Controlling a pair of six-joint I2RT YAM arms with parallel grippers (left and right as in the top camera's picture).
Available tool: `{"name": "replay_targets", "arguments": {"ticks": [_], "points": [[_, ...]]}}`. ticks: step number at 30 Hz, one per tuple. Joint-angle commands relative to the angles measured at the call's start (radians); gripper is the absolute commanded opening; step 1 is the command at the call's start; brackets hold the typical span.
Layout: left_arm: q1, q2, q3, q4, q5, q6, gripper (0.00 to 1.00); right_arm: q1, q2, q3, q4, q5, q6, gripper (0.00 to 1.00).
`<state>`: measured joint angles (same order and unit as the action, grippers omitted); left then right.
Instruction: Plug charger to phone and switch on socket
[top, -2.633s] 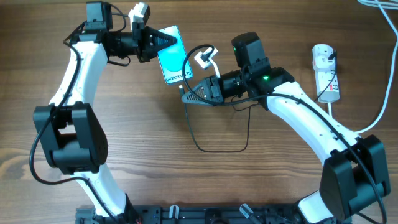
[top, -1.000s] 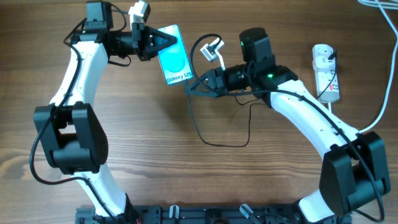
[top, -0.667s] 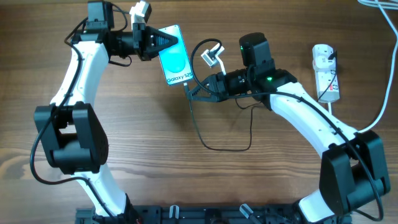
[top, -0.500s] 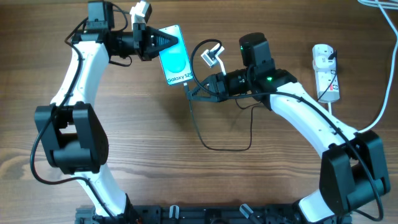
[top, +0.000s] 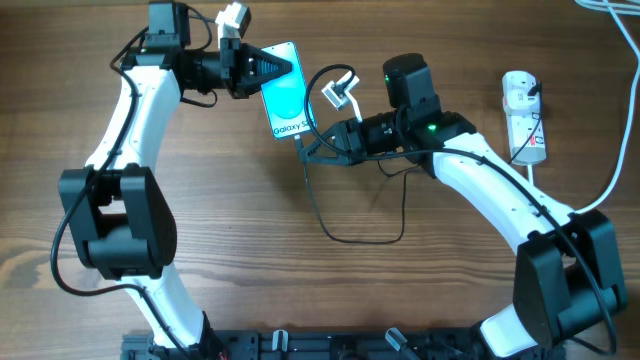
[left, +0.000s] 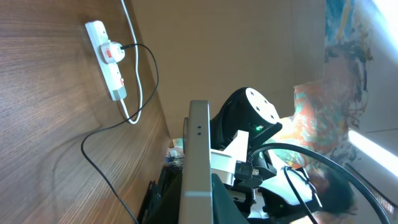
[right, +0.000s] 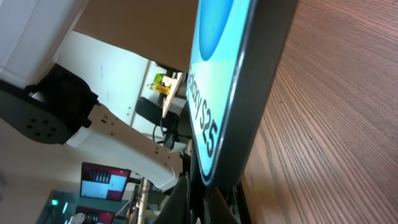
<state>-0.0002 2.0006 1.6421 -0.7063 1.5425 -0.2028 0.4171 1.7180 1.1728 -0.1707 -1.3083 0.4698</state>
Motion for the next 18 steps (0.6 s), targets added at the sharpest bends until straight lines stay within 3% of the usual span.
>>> {"name": "replay_targets", "arguments": {"ticks": [1,8,18], "points": [[-0.011,-0.037,0.008,0.000,0.035,0.009,0.04,0.004,0.014,-0.006,0.003,0.006,-0.014,0.04],[-0.022,-0.037,0.008,0.000,0.035,0.009,0.04,0.004,0.014,-0.006,0.006,0.032,0.002,0.04],[-0.022,-0.037,0.008,0.000,0.035,0.009,0.04,-0.048,0.014,-0.006,0.152,0.041,0.110,0.04]]}}
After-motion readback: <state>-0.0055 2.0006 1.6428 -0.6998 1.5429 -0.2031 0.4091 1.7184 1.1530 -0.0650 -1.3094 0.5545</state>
